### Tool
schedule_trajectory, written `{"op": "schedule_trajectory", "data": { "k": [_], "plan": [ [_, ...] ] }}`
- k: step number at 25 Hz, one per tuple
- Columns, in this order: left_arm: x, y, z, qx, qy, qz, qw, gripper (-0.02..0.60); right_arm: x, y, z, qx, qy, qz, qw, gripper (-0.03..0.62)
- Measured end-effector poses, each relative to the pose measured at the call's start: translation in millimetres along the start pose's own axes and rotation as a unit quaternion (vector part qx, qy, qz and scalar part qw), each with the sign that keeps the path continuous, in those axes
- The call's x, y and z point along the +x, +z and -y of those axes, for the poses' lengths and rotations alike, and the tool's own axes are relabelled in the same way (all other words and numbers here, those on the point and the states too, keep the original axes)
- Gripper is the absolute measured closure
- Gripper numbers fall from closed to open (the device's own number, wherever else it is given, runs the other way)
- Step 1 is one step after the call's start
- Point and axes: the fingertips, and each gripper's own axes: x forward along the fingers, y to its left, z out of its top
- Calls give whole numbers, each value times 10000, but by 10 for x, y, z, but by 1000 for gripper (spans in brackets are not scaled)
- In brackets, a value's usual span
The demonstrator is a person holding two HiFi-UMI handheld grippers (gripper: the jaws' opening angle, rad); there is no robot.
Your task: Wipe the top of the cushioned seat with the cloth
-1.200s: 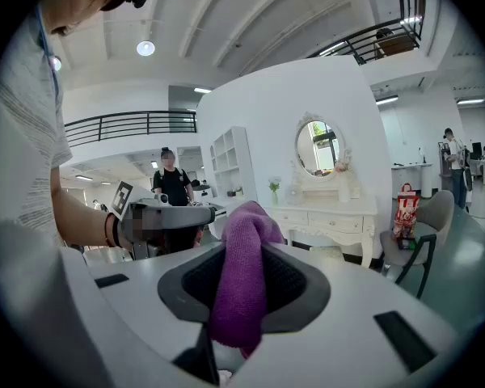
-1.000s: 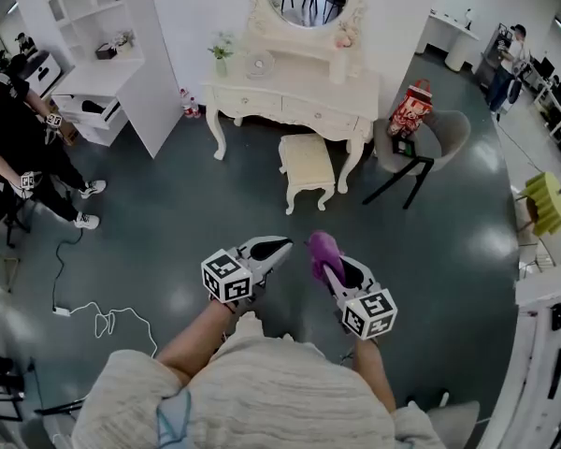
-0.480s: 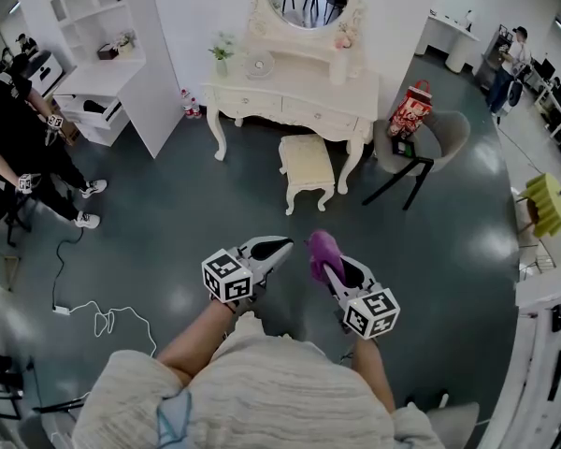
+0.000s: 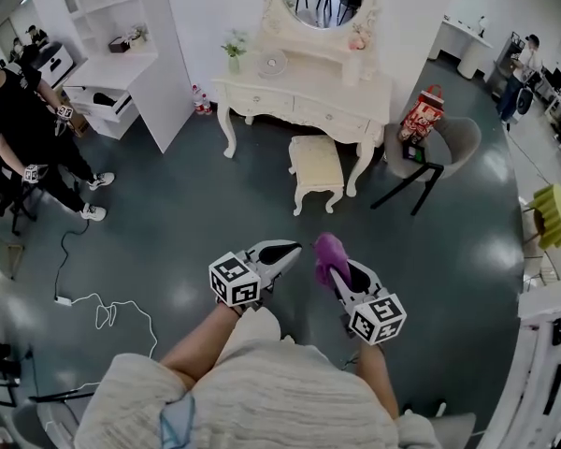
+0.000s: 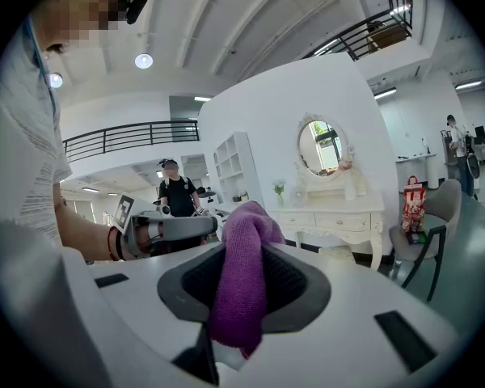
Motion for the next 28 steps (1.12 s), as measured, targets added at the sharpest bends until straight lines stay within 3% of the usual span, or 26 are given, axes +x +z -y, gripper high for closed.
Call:
{"op": "schedule_trajectory", "data": {
  "k": [10, 28],
  "plan": [
    [102, 175, -708, -116, 9, 59, 9999, 568, 620, 128, 246, 64, -70, -53, 9999, 494],
    [379, 593, -2204, -117, -485, -160, 9986, 567, 2049, 473, 719, 204, -488, -157, 9985, 494]
  ]
}}
